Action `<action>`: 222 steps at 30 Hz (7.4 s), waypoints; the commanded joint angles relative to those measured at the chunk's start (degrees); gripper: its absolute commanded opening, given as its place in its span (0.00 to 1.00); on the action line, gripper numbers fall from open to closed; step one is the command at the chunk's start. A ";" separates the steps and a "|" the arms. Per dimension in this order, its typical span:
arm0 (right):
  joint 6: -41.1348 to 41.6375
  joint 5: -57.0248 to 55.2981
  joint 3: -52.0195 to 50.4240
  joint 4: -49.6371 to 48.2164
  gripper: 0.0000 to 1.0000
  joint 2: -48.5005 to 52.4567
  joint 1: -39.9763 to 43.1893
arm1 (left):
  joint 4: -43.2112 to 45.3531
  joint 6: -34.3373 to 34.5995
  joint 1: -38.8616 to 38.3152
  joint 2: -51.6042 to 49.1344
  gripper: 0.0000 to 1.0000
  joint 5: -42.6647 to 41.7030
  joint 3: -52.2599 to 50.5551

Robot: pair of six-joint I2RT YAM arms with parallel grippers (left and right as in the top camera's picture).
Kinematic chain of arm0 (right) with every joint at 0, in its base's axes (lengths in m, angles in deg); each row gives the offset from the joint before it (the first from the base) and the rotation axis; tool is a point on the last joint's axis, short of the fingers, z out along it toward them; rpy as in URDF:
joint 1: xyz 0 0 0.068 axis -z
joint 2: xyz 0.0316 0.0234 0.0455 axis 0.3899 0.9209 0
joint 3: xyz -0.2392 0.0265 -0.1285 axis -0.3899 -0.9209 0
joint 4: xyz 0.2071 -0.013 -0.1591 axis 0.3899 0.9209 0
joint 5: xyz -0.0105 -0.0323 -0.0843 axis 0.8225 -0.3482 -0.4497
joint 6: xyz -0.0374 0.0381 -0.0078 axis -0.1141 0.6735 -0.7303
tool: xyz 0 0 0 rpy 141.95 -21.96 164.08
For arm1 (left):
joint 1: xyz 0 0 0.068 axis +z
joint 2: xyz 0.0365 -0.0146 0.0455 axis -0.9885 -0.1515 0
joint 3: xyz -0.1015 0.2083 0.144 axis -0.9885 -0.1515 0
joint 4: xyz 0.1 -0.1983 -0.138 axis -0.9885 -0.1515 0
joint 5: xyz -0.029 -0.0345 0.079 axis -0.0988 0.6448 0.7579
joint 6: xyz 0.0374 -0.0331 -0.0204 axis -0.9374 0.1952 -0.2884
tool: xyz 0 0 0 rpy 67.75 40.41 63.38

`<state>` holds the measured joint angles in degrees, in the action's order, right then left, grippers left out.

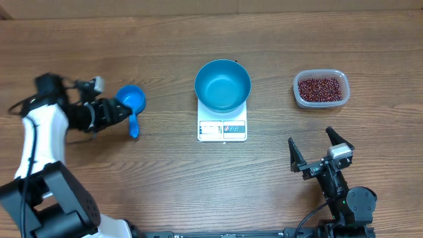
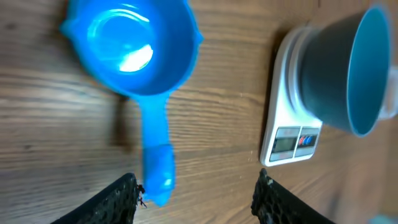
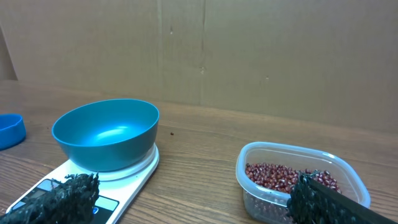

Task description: Scoop item into bowl and weigh 150g on scale

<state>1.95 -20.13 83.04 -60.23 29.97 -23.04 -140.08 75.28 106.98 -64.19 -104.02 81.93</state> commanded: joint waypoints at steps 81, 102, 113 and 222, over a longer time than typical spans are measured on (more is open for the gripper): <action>0.37 -0.24 -0.61 -0.31 1.00 -0.68 -0.17 | 24.02 1.01 -14.60 -17.46 0.41 35.74 5.99; 0.37 -0.24 -0.61 -0.31 1.00 -0.68 -0.17 | 14.73 19.26 -14.88 -13.99 0.04 35.98 13.40; 0.37 -0.24 -0.61 -0.31 1.00 -0.68 -0.17 | -3.48 33.99 -15.02 -3.58 0.04 32.72 22.38; 60.06 14.14 64.59 4.24 0.37 85.44 -33.77 | -23.34 98.57 -39.34 3.69 0.04 33.14 22.32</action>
<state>60.02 -4.02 146.36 -56.41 115.65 -55.96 -163.49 172.14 68.49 -59.36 -70.64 103.18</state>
